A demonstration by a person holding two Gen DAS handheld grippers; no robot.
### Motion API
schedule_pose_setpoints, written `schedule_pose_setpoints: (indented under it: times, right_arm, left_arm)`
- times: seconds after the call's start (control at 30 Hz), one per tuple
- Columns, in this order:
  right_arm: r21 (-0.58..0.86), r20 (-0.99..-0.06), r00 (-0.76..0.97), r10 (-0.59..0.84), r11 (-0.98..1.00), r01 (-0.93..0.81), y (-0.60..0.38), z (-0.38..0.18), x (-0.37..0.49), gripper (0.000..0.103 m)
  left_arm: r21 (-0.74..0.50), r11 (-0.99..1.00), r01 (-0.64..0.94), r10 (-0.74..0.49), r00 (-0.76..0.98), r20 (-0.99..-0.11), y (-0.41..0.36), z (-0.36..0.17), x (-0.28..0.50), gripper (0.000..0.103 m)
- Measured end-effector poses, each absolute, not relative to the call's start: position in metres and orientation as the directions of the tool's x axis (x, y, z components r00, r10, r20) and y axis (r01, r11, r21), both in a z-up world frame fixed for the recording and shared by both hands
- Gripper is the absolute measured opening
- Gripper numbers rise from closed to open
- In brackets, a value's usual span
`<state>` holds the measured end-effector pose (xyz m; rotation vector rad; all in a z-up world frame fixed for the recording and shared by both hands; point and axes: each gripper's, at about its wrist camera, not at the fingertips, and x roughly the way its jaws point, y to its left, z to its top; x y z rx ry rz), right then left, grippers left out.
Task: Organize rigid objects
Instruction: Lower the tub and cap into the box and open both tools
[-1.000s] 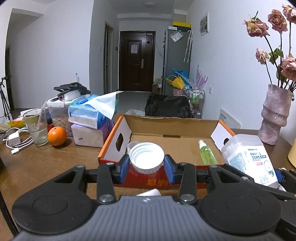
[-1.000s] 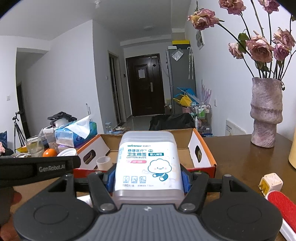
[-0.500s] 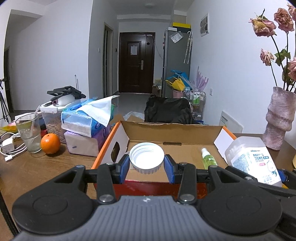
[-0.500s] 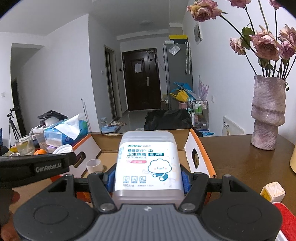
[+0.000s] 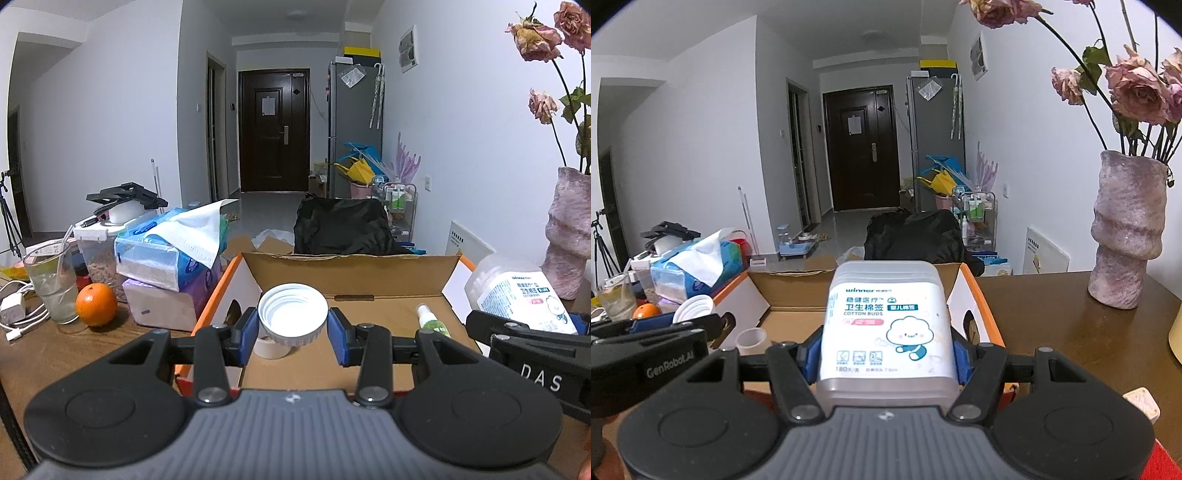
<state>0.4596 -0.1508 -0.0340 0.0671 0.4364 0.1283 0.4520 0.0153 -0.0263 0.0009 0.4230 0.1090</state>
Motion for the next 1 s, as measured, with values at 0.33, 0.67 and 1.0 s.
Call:
schedule_pose_setpoints:
  times: [0.33,0.67,1.0]
  right_arm:
    - [0.057,-0.445,0.89,0.096,0.995,-0.079,-0.145,-0.036,0.48,0.064]
    - [0.035,-0.475,0.878,0.055,0.998,-0.044,-0.141,-0.039,0.499,0.064]
    - [0.019,-0.488,0.872,0.035,0.999,-0.029,-0.137,-0.039,0.516,0.064]
  left_arm:
    - [0.038,0.995,-0.097,0.104,0.909,-0.405,0.012,-0.029,0.469,0.042]
    - [0.046,0.995,-0.088,0.099,0.912,-0.398,0.01,-0.032,0.483,0.042]
    - [0.05,0.995,-0.087,0.1,0.909,-0.405,0.01,-0.034,0.497,0.042]
